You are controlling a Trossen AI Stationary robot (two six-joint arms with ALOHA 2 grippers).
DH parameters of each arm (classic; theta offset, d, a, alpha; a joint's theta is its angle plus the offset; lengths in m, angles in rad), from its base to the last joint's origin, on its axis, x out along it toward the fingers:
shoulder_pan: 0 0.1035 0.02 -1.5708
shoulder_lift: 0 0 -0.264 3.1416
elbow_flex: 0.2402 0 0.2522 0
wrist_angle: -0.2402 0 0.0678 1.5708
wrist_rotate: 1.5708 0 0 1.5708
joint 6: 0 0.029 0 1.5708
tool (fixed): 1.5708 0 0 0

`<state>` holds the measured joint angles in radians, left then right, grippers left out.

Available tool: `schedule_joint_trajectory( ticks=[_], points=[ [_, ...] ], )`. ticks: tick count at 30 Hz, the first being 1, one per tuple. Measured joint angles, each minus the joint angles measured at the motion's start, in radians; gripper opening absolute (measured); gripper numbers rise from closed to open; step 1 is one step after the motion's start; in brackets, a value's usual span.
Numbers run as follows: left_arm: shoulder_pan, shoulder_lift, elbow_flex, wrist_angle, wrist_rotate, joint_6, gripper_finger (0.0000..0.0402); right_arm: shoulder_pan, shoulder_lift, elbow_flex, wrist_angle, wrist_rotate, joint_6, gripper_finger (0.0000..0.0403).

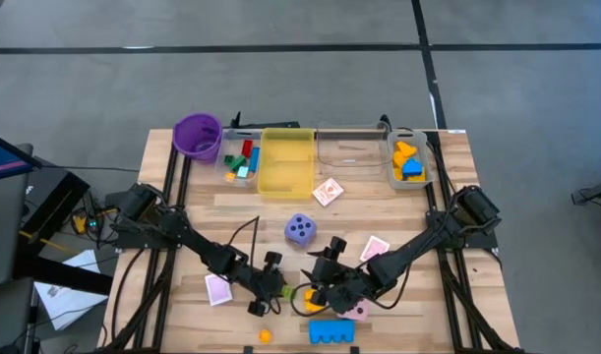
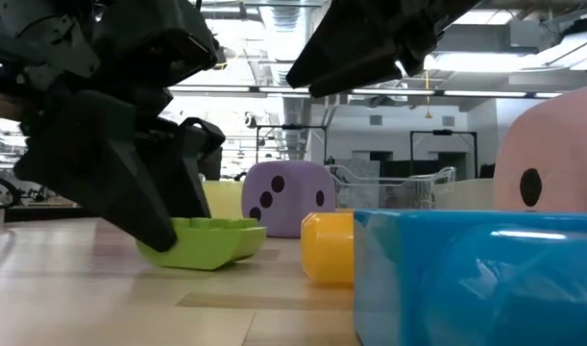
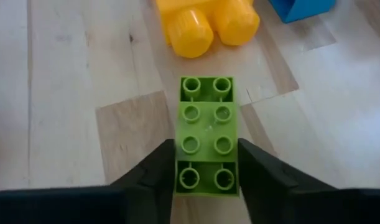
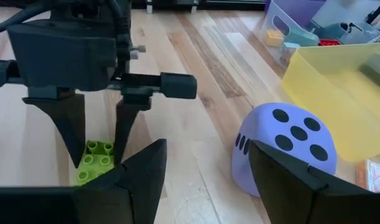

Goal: Pick & Place Toys
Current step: Put the small light green game piece into the white bin

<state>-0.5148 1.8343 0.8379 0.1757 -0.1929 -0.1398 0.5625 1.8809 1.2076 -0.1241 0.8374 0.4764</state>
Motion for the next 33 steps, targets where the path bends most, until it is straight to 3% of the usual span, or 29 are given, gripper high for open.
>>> schedule_joint_trajectory(
  ticks=[2, 6, 9, 14, 20, 24, 29, 33],
  points=[
    [0.0, -0.001, 0.001, 0.002, 0.0, 0.0, 0.0111, 0.0, 0.0, 0.0, 0.009, 0.001, -0.003, 0.0222],
    [0.0, -0.041, 0.0, -0.044, -0.008, 0.0, 0.0111, 0.0, 0.0, 0.0, 0.018, 0.001, -0.005, 0.0222],
    [0.001, -0.122, 0.001, -0.158, -0.073, -0.028, 0.0111, 0.0, 0.0, 0.0, 0.03, 0.001, -0.005, 0.0222],
    [0.002, -0.316, 0.001, -0.473, -0.273, -0.162, 0.0111, 0.0, 0.0, 0.0, 0.036, 0.0, -0.006, 0.0222],
    [0.052, -0.557, 0.001, -0.797, -0.622, -0.401, 0.0111, 0.0, 0.0, 0.0, 0.058, 0.0, -0.017, 0.0222],
    [0.179, -0.669, 0.0, -0.857, -0.745, -0.422, 0.0111, 0.0, 0.0, 0.0, 0.061, -0.001, -0.017, 0.0222],
    [0.408, -0.73, 0.001, -0.84, -0.743, -0.297, 0.0111, -0.001, 0.0, 0.0, 0.07, -0.001, -0.017, 0.0222],
    [0.597, -0.735, 0.0, -0.841, -0.675, -0.209, 0.0112, -0.002, 0.0, 0.0, 0.094, -0.002, -0.037, 0.0222]
  ],
)
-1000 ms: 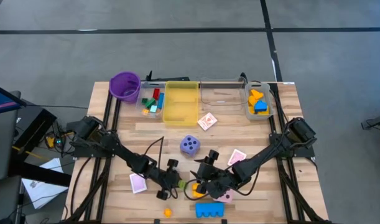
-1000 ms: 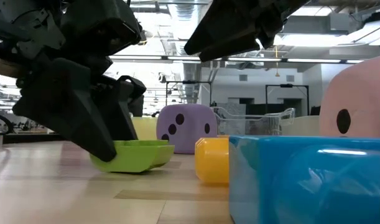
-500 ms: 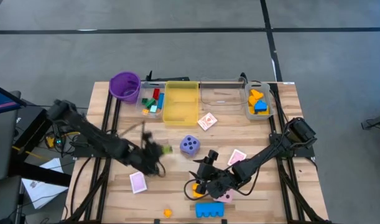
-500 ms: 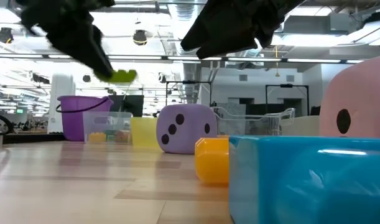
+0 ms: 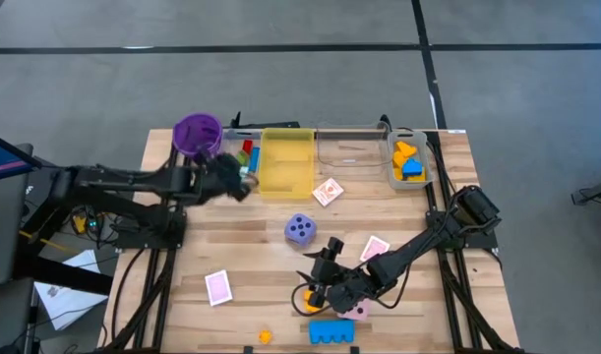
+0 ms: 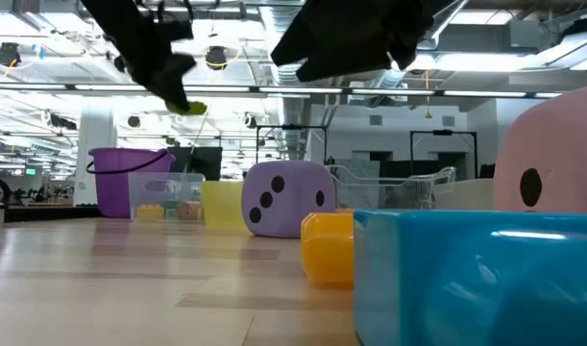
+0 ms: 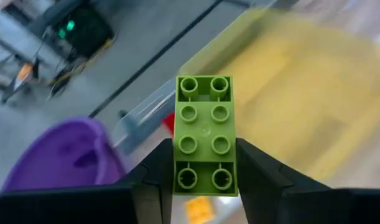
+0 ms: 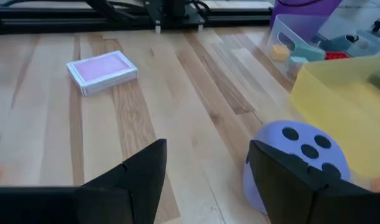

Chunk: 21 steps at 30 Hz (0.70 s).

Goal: Pick & Place Toys
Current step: Put the small light green game piece into the white bin, then put the small yellow game piece into the white bin

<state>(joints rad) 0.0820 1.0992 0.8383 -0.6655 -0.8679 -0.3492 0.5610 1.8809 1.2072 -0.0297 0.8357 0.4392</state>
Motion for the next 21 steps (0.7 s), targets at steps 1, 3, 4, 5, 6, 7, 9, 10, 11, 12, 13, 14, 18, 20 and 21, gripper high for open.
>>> schedule_joint_trajectory(
  ticks=[1, 3, 4, 5, 6, 7, 9, 10, 11, 12, 13, 14, 18, 20, 21],
  points=[
    [0.043, 0.0, 0.0, -0.001, 0.02, 0.019, 0.012, 0.0, 0.0, 0.0, 0.01, 0.0, -0.005, 0.0222],
    [0.121, 0.008, 0.0, 0.002, 0.06, 0.059, 0.0145, 0.0, 0.0, 0.0, 0.018, 0.0, -0.006, 0.0222],
    [0.157, 0.011, 0.0, -0.001, 0.089, 0.071, 0.016, 0.001, 0.0, 0.0, 0.017, 0.0, -0.006, 0.0222],
    [0.19, 0.011, -0.001, -0.004, 0.12, 0.08, 0.0176, 0.002, 0.0, 0.0, 0.017, 0.0, -0.008, 0.0222],
    [0.219, 0.01, -0.001, -0.001, 0.152, 0.081, 0.0192, 0.002, 0.0, 0.0, 0.018, 0.0, -0.015, 0.0222],
    [0.244, 0.009, -0.001, 0.002, 0.189, 0.082, 0.0206, 0.003, 0.0, 0.0, 0.018, 0.0, -0.018, 0.0222],
    [0.284, 0.009, -0.001, -0.001, 0.269, 0.083, 0.0232, 0.003, 0.0, 0.0, 0.018, -0.001, -0.021, 0.0222],
    [0.297, 0.009, -0.001, -0.001, 0.309, 0.083, 0.0244, 0.003, 0.0, 0.0, 0.019, -0.001, -0.021, 0.0222],
    [0.306, 0.008, -0.001, 0.001, 0.348, 0.083, 0.0254, 0.003, 0.0, 0.0, 0.019, -0.001, -0.021, 0.0222],
    [0.311, 0.008, -0.001, 0.0, 0.385, 0.083, 0.0263, 0.003, 0.0, 0.0, 0.019, -0.001, -0.021, 0.0222],
    [0.312, 0.009, -0.001, 0.0, 0.427, 0.082, 0.0271, 0.004, 0.0, 0.0, 0.019, -0.001, -0.021, 0.0222],
    [0.311, 0.008, -0.001, 0.0, 0.48, 0.083, 0.0277, 0.004, 0.0, 0.0, 0.019, -0.001, -0.023, 0.0222],
    [0.277, 0.008, -0.001, 0.001, 0.835, 0.107, 0.0289, 0.009, 0.0, 0.0, 0.019, -0.005, -0.032, 0.0222],
    [0.233, 0.008, -0.001, 0.001, 1.022, 0.138, 0.0287, 0.009, 0.0, 0.0, 0.019, -0.009, -0.032, 0.0222],
    [0.201, 0.008, -0.001, 0.004, 1.095, 0.145, 0.0285, 0.009, 0.0, 0.0, 0.019, -0.009, -0.035, 0.0222]
  ],
)
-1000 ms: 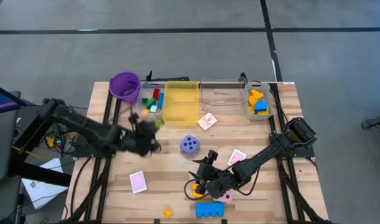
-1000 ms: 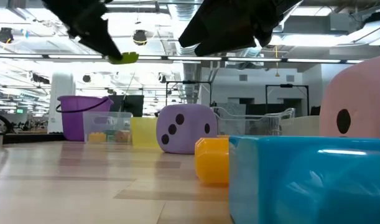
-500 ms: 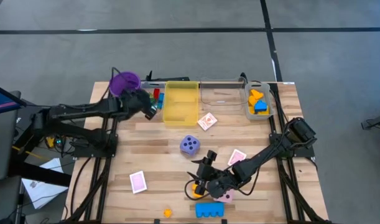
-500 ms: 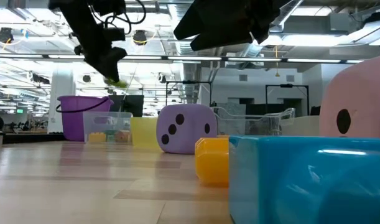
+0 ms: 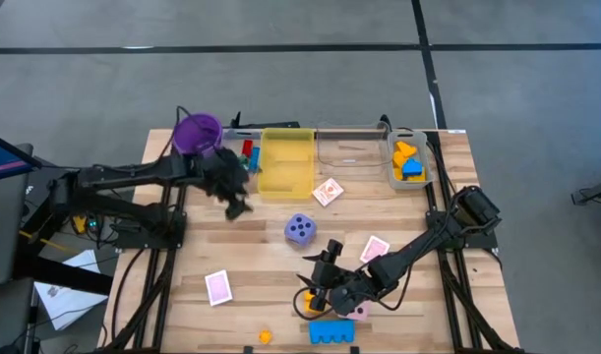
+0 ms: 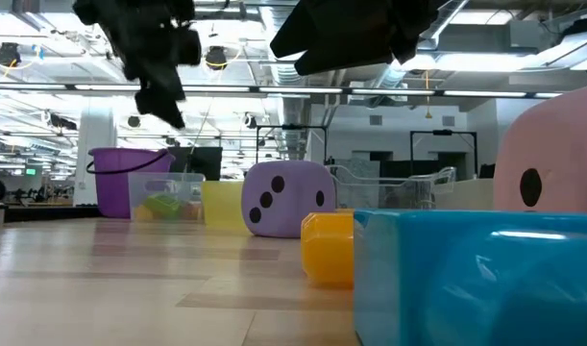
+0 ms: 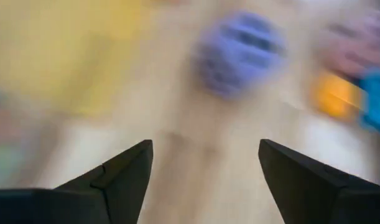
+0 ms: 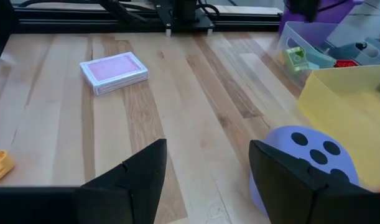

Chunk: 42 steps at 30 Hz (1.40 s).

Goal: Pick & Place Toys
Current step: Put the small yellow game piece into the white bin

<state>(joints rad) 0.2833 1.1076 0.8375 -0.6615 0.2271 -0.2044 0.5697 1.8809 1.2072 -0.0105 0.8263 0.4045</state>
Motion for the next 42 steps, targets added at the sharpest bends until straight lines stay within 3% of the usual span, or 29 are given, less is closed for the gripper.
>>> schedule_joint_trajectory(
  ticks=[2, 9, 17, 28, 34, 42],
  points=[
    [-0.081, 0.0, 0.0, 0.014, 0.071, 0.004, 0.028, 0.0, 0.0, 0.0, 0.0, -0.005, -0.01, 0.0222],
    [-0.439, 0.047, 0.0, 0.141, 0.066, 0.022, 0.0266, 0.0, 0.0, 0.0, 0.003, -0.017, -0.012, 0.0222],
    [-0.775, 0.258, 0.0, 0.443, -0.142, 0.026, 0.0262, 0.0, 0.0, 0.0, 0.012, -0.017, -0.013, 0.0222],
    [-0.936, 0.546, 0.0, 0.732, -0.152, -0.013, 0.0267, 0.0, 0.0, 0.0, 0.028, -0.017, -0.012, 0.0222],
    [-0.989, 0.622, 0.0, 0.843, -0.153, -0.016, 0.0267, 0.0, 0.0, 0.0, 0.044, -0.017, -0.012, 0.0222],
    [-1.044, 0.718, 0.001, 0.98, -0.245, -0.012, 0.0265, 0.0, 0.0, 0.0, 0.05, -0.018, -0.012, 0.0222]
  ],
)
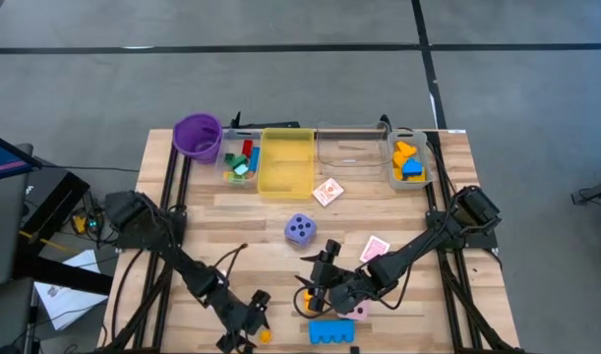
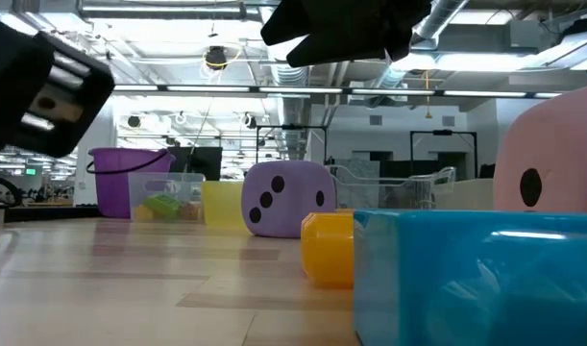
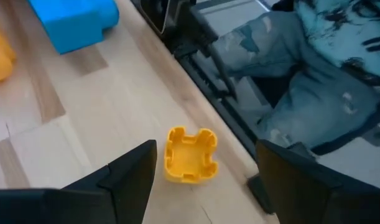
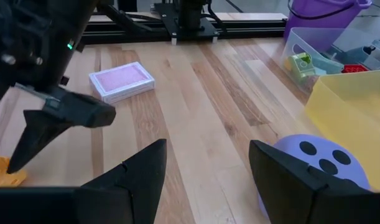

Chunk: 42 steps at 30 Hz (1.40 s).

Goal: Pick & Place Toys
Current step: Put the small yellow game piece into the white bin

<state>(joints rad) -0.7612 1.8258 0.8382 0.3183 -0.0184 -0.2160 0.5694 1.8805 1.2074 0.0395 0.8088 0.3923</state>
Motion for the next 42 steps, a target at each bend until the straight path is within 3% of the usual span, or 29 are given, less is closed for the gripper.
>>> schedule_joint_trajectory(
  ticks=[6, 18, 22, 29, 32, 37, 42],
  points=[
    [-0.015, 0.056, 0.0, 0.063, -0.061, 0.001, 0.0271, -0.001, 0.0, 0.0, 0.007, 0.0, 0.0, 0.0222],
    [-0.02, 0.175, 0.004, 0.197, -0.074, 0.006, 0.0262, -0.002, 0.0, 0.0, 0.014, 0.0, 0.0, 0.0222],
    [-0.019, 0.174, 0.003, 0.206, -0.072, 0.023, 0.0228, -0.002, 0.0, 0.0, 0.017, 0.0, 0.0, 0.0222],
    [-0.016, 0.16, 0.001, 0.188, -0.087, 0.063, 0.0111, -0.002, 0.0, 0.0, 0.023, 0.001, 0.0, 0.0222],
    [-0.016, 0.156, 0.001, 0.182, -0.087, 0.063, 0.0111, -0.002, 0.0, 0.0, 0.025, 0.001, 0.0, 0.0222],
    [-0.016, 0.068, -0.004, 0.084, -0.096, 0.094, 0.0111, -0.002, 0.0, 0.0, 0.029, 0.001, 0.0, 0.0222],
    [-0.016, -0.138, -0.001, -0.255, -0.301, 0.107, 0.0111, -0.002, 0.0, 0.0, 0.041, 0.001, 0.0, 0.0222]
  ],
)
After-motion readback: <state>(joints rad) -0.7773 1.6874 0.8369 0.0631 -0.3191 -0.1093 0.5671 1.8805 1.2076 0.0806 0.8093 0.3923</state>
